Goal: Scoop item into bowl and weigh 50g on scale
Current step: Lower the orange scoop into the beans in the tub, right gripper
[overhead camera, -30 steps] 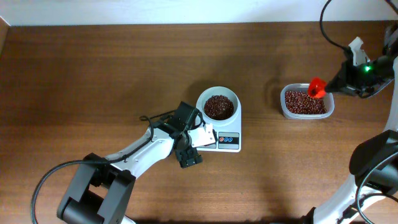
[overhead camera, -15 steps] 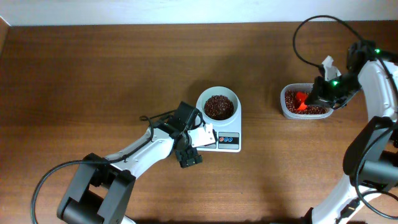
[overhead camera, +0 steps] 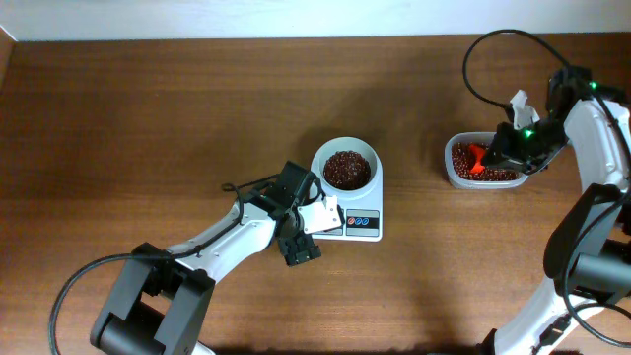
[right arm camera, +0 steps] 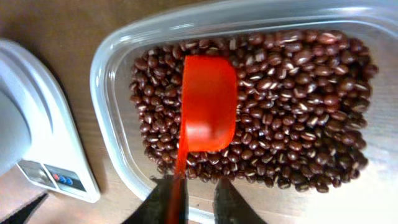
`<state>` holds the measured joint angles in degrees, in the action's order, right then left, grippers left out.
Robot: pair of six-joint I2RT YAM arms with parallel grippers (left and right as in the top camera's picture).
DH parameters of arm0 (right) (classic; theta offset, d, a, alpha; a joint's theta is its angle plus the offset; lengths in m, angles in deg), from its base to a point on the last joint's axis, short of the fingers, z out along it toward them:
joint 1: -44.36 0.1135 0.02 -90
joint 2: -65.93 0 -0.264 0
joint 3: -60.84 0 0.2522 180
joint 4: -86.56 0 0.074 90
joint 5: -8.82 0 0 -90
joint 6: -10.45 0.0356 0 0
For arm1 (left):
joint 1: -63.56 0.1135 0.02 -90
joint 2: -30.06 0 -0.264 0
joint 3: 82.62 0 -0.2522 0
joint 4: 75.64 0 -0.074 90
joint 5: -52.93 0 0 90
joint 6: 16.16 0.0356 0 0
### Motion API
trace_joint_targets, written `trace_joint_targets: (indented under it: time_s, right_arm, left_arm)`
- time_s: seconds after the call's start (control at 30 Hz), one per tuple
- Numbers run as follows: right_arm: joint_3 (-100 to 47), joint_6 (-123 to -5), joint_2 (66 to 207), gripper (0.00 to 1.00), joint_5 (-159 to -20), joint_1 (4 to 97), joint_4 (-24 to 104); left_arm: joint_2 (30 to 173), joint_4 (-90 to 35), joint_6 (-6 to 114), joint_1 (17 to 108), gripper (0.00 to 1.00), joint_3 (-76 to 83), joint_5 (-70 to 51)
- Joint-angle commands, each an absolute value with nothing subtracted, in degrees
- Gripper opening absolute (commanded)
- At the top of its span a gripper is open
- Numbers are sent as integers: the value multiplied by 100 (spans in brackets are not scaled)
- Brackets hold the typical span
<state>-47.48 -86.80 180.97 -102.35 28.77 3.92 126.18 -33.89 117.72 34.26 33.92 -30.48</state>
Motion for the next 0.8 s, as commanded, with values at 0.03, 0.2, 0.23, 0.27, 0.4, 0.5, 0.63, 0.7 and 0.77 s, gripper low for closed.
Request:
trace_joint_targets:
  time_s: [0.03, 0.2, 0.23, 0.27, 0.4, 0.5, 0.63, 0.7, 0.77]
  right_arm:
    - [-5319, -8656, 18075, 49, -10143, 2881, 287]
    - [-5749, -8654, 18075, 56, -10141, 2881, -115]
    - [-5749, -8654, 18075, 56, -10141, 2881, -187]
    - [-5743, -8654, 18078, 56, -10071, 2881, -299]
    - [-5736, -8651, 18078, 46, -9540, 2883, -438]
    - [-5734, -8610, 18078, 36, -9549, 2892, -452]
    - [-5607, -8606, 18078, 45, -9573, 2898, -434]
    - [-5448, -8608, 18078, 54, -9575, 2898, -377]
    - [-5393, -8610, 18078, 69, -9577, 2898, -294]
  left_arm:
    - [12670, -3380, 11739, 3420, 99, 3421, -3050]
    - [12670, -3380, 11739, 3420, 99, 3421, -3050]
    - [12670, -3380, 11739, 3420, 99, 3421, -3050]
    - [12670, -3380, 11739, 3420, 99, 3421, -3050]
    - [12670, -3380, 11739, 3420, 99, 3421, -3050]
    - [12670, -3380, 11739, 3420, 99, 3421, -3050]
    - [12670, -3380, 11739, 3420, 99, 3421, -3050]
    - [12670, -3380, 11739, 3420, 99, 3421, -3050]
    - [12670, -3380, 11739, 3420, 99, 3421, -3050]
